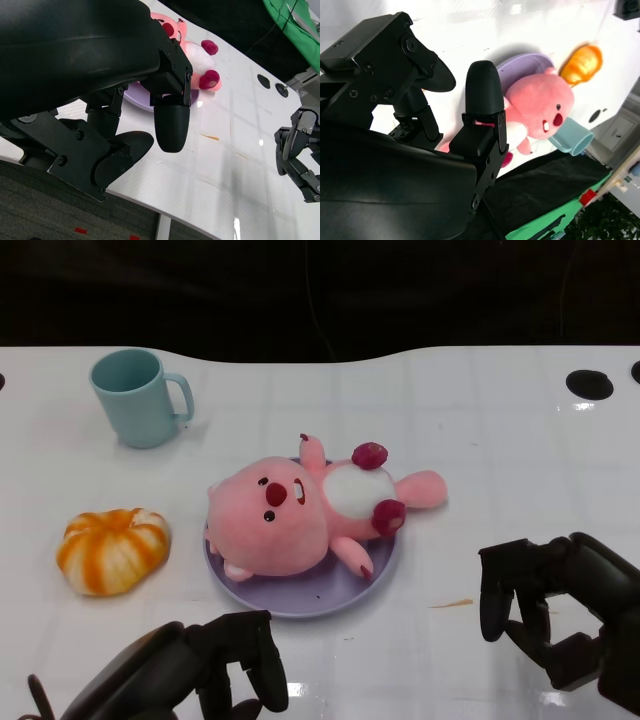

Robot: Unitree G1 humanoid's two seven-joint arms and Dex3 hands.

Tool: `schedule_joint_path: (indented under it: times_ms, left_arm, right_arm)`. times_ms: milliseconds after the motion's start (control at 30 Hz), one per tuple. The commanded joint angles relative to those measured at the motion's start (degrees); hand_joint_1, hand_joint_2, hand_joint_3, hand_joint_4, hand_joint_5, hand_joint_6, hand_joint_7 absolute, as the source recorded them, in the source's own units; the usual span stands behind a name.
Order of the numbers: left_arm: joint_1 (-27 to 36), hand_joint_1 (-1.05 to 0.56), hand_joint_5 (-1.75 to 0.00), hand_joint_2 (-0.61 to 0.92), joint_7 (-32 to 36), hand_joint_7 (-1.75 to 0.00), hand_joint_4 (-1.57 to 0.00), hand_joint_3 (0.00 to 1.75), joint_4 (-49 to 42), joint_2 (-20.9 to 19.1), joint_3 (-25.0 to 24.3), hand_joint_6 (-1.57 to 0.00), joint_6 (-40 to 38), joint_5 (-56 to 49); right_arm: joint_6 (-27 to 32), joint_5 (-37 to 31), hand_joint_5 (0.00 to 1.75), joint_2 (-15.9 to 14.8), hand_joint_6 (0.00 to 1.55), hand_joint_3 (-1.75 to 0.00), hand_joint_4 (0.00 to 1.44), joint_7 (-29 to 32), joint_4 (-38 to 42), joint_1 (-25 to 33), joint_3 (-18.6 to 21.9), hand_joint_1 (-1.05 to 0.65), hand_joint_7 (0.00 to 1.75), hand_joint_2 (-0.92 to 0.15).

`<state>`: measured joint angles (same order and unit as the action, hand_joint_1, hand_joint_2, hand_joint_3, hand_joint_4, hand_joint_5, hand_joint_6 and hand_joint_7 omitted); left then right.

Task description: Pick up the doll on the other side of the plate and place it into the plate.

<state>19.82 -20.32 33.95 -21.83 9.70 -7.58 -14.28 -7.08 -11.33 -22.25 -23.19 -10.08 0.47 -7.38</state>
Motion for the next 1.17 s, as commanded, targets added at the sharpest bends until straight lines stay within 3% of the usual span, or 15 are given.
schedule_joint_path:
  times_ms: [33, 433, 1167]
  left_arm:
    - [0.72, -0.15, -1.75, 0.57, -0.08, -1.51, -0.58, 1.12, -0.23, -0.81, -0.81, -0.53, 0.59, 0.06]
    - [1.27, -0.14, -1.73, 0.61, 0.13, -1.46, -0.57, 1.04, -1.99, -0.53, -2.22, -0.55, 3.28, 0.85]
    - [0.91, -0.17, -1.71, 0.65, 0.27, -1.38, -0.57, 1.00, -2.66, 0.21, -2.37, -0.57, 4.50, 0.77]
  right_arm:
    - [0.39, -0.67, 1.75, -0.61, 0.73, -1.40, 0.85, 0.16, 0.44, -0.52, -0.24, -0.01, 1.60, -0.32]
    - [0.27, -1.64, 1.75, -0.09, 0.78, -1.43, 0.93, 0.37, 0.69, -1.01, -1.03, 0.00, 1.59, -0.30]
    - [0.51, -1.60, 1.75, -0.57, 0.77, -1.40, 0.89, -0.02, 1.15, -2.00, -0.60, -0.02, 1.59, -0.31]
